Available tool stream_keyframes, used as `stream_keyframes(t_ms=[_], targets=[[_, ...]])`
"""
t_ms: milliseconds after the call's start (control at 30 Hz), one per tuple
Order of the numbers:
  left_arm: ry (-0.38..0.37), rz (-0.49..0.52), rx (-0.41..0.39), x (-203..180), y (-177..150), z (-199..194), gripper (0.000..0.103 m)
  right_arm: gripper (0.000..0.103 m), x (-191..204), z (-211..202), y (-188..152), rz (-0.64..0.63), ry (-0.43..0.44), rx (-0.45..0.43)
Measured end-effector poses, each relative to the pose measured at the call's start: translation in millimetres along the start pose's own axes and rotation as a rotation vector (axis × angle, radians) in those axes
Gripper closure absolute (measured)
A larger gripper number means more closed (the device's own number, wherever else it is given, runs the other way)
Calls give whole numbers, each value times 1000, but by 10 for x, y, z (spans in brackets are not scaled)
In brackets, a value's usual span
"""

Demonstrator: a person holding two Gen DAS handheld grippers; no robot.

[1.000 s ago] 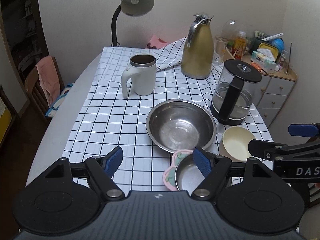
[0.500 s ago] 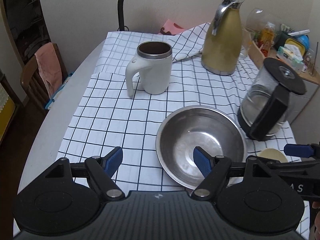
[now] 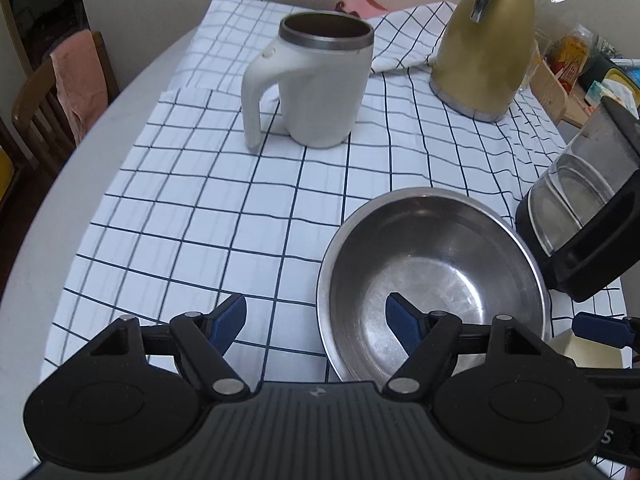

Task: Organize plates and bowls
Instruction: 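Reach both grippers to the large steel bowl rim and close, then lift the large steel bowl with both grippers off the table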

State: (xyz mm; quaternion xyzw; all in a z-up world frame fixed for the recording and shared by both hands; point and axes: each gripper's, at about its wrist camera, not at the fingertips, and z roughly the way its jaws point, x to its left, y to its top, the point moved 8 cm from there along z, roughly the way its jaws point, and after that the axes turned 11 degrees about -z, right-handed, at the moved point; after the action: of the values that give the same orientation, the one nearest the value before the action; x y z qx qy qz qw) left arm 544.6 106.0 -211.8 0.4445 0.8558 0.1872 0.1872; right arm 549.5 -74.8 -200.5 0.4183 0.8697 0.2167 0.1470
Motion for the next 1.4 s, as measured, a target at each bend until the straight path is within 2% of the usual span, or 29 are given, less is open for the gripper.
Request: stream_keyframes(t_ms=[33,100,167,233,267,333,400,633,733,833,900,1000,1133,1200,1400], targets=[[6,2,3,5,-8,45,28,29,9,20,-1,-5,-2,3],[7,4,27,11,-35,137,42,29,31,48,-5,-18,-4,5],[-2,-14,44,32,-54,193,47,29,42,73,2,-28,-10,7],[-16,-22,56,39,-65,223,59,29,47,98,2,-30,-8,11],[-15,-24,57,47,-67,231,71,29,45,116,2,-31,-16,15],[-30,-30,60,58,-69,235,76,29,48,142,7,-35,-19,17],[-40,-31,54,62,-67,226,90,30,51,164,8,-41,-27,18],[-42,-52,50,197,-23,223,90,31,104,281,26,-42,-29,23],[-35,-44,44,204,-13,222,90,45,148,355,66,-24,-10,28],[-26,-42,41,213,2,221,90,52,143,399,77,-3,-18,33],[-19,-42,37,220,14,221,90,67,105,413,75,13,-31,34],[-17,-40,34,229,2,208,90,80,43,415,60,31,-30,32],[-6,-39,26,216,-12,201,90,77,-1,429,-2,68,-13,42],[-2,-39,21,221,-11,181,90,85,10,436,-3,75,3,33],[10,-45,-25,267,71,-18,90,86,53,339,59,59,0,-33]])
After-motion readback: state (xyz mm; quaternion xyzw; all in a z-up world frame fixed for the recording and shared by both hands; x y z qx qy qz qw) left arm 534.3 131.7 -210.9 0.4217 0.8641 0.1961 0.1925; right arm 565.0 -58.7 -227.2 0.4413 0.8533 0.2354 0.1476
